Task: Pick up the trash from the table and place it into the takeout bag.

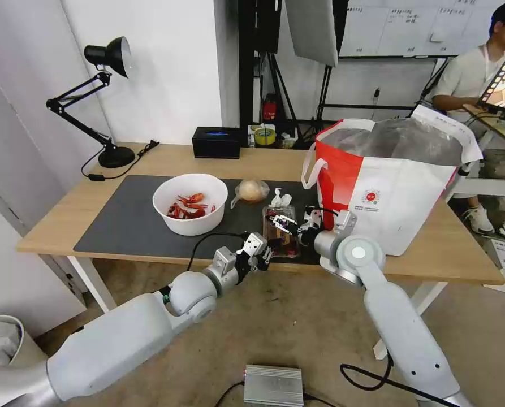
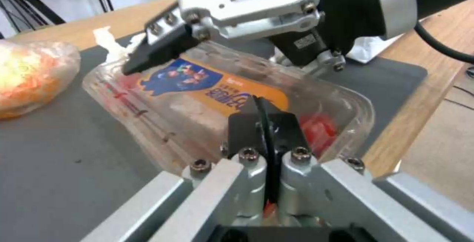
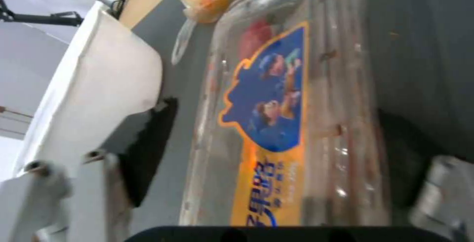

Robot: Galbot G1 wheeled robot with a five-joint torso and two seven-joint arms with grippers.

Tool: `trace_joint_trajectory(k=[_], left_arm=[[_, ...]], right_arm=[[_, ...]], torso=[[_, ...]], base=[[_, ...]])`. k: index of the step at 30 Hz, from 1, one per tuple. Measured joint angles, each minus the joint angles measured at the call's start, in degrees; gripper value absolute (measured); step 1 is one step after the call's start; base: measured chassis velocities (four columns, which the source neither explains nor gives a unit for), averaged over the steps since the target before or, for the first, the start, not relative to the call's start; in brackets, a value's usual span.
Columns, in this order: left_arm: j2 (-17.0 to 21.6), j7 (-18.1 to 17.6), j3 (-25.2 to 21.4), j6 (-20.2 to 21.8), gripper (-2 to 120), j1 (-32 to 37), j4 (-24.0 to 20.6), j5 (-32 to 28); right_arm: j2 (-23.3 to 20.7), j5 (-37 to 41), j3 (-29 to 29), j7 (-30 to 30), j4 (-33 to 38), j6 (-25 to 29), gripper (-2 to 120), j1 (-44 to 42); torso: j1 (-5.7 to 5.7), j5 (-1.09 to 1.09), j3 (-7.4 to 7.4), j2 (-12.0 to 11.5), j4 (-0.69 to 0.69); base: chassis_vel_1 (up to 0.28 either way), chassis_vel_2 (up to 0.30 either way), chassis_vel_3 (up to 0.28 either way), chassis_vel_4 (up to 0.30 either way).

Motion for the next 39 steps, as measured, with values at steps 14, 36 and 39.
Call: trace_joint_trajectory(k=[14, 36, 39], left_arm=[[-0.13, -0.02, 0.29, -0.25, 0, -0.28, -0.03, -0.02], [6.56, -0.3, -8.4, -1.06, 0, 6.0, -7.3, -0.98], [8.09, 0.04, -11.93, -1.4, 0, 9.36, -9.12, -0.75]], right_arm=[[-0.66, 0.16, 0.06, 0.98, 0.38, -0.83, 30, -0.43], [-0.81, 0.66, 1.37, 0.63, 1.58, -0.84, 1, -1.58], [-0.84, 1.13, 1.68, 0.58, 2.14, -0.81, 1, -1.48]], torso=[[0.02, 0.02, 0.01, -0.01, 0.04], [0.01, 0.0, 0.0, -0.01, 0.02], [0.01, 0.0, 0.01, -0.01, 0.0]], base=[[0.0, 0.0, 0.0, 0.0], [0.0, 0.0, 0.0, 0.0], [0.0, 0.0, 0.0, 0.0]])
